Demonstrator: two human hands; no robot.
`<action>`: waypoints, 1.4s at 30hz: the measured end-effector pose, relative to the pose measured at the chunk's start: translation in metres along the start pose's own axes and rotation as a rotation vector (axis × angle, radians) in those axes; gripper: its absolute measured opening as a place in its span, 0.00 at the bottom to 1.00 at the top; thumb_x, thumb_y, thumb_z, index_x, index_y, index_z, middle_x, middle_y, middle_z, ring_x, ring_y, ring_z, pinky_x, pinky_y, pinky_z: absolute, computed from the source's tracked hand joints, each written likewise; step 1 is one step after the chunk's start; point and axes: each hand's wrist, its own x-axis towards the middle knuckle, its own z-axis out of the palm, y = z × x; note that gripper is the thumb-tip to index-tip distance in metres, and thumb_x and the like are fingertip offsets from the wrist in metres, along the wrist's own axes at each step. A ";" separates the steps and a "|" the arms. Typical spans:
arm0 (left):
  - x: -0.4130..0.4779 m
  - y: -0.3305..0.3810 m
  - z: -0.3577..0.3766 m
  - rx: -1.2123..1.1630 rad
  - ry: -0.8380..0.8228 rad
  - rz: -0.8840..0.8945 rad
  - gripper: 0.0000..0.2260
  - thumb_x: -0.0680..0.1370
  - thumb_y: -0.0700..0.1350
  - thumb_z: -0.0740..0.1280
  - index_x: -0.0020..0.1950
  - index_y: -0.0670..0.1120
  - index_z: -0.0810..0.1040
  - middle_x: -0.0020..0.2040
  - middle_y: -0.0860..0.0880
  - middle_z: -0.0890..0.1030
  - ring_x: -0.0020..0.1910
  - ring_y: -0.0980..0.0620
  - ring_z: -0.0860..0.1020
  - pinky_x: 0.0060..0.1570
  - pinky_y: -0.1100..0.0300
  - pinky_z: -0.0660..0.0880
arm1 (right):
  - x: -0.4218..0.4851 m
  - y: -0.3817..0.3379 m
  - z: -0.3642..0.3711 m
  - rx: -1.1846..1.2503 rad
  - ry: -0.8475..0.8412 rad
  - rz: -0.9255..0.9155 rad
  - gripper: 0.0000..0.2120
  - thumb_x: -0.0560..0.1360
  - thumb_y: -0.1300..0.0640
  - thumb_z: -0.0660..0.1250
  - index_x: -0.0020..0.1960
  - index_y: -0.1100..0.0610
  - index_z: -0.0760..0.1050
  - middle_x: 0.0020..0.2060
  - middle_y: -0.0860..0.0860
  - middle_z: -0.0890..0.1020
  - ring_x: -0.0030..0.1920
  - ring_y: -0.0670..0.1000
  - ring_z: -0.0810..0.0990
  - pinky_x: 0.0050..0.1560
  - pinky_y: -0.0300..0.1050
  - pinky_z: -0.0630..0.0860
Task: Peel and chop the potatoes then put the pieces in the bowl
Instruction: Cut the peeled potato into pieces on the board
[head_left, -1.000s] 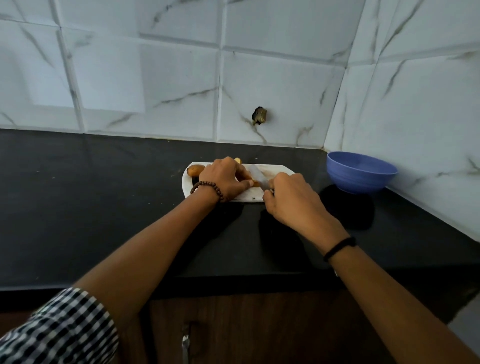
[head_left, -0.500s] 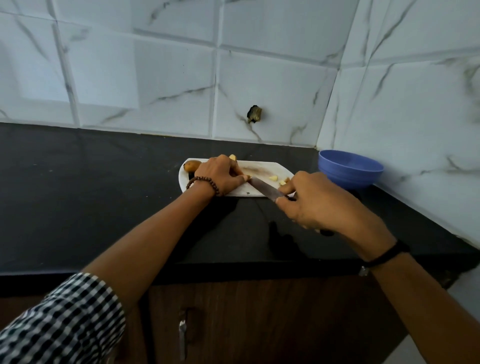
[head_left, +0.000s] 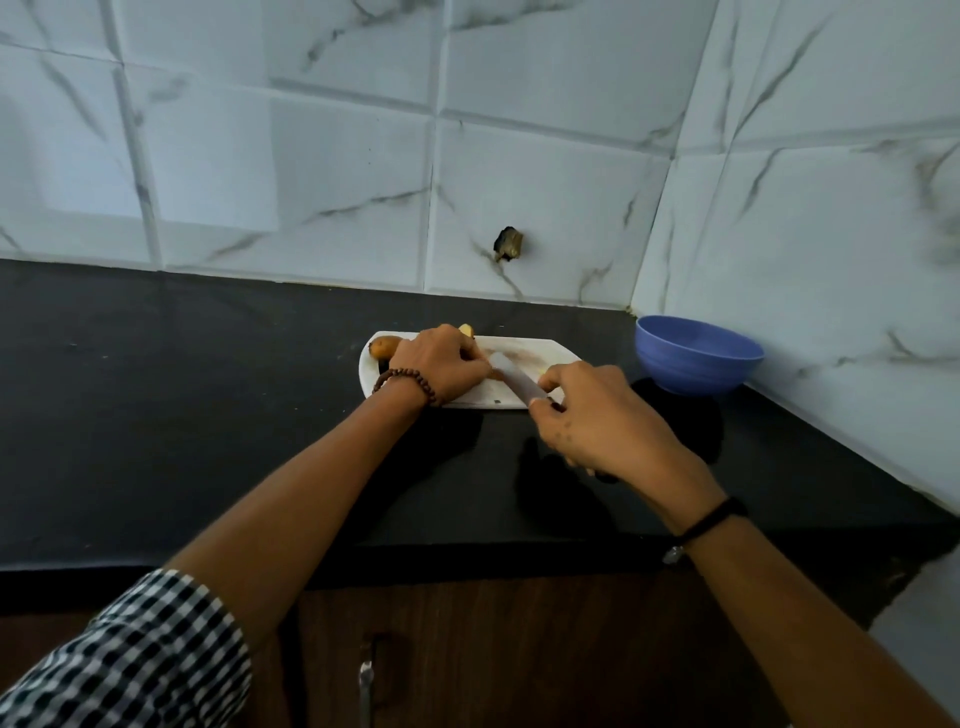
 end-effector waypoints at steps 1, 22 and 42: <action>0.000 0.000 -0.001 -0.020 0.035 -0.032 0.11 0.74 0.53 0.65 0.43 0.50 0.84 0.44 0.49 0.83 0.45 0.49 0.80 0.45 0.55 0.74 | 0.002 0.002 0.001 -0.001 0.001 0.021 0.13 0.80 0.49 0.62 0.59 0.56 0.76 0.44 0.55 0.80 0.39 0.55 0.82 0.41 0.55 0.83; 0.006 -0.008 0.001 0.167 0.207 -0.073 0.15 0.78 0.53 0.60 0.41 0.49 0.82 0.34 0.49 0.79 0.38 0.49 0.76 0.57 0.50 0.66 | 0.009 0.033 -0.005 -0.038 0.072 0.096 0.15 0.80 0.49 0.64 0.64 0.53 0.74 0.50 0.54 0.78 0.41 0.53 0.82 0.43 0.54 0.83; 0.044 -0.010 -0.005 0.421 0.197 0.002 0.14 0.79 0.46 0.62 0.63 0.55 0.78 0.58 0.50 0.80 0.61 0.48 0.72 0.60 0.51 0.64 | 0.041 0.052 -0.001 0.148 0.159 -0.027 0.11 0.79 0.49 0.66 0.58 0.52 0.78 0.41 0.51 0.82 0.38 0.50 0.81 0.39 0.50 0.82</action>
